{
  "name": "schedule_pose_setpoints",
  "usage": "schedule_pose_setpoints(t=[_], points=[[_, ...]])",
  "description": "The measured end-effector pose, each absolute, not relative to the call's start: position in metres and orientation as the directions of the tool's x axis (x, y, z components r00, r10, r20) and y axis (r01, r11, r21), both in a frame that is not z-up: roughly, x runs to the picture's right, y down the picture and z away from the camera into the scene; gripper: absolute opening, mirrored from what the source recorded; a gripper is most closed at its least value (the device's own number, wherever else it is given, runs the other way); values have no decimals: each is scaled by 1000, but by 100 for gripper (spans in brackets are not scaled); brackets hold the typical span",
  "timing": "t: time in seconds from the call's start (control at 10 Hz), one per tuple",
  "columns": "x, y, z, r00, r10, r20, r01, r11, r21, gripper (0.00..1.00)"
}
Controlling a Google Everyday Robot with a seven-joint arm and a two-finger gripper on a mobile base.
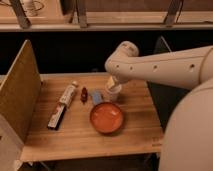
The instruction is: Move the arm in a circular motion
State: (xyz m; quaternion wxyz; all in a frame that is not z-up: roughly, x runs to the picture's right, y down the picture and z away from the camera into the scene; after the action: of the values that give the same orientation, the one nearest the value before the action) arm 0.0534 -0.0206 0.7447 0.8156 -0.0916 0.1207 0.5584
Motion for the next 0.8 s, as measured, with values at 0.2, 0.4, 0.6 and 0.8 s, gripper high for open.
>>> schedule_pose_setpoints(t=[0.2,0.4,0.6,0.8], points=[[-4,10,738,456,831,-319,-889,442,-120,80],[-44,59,722,520,782,-344,-853,458,-250,80],[-34,97,707,506,776,-378,-860,417,-295,80],[7,110,699,440,800,-409,-896,363,-255,80]])
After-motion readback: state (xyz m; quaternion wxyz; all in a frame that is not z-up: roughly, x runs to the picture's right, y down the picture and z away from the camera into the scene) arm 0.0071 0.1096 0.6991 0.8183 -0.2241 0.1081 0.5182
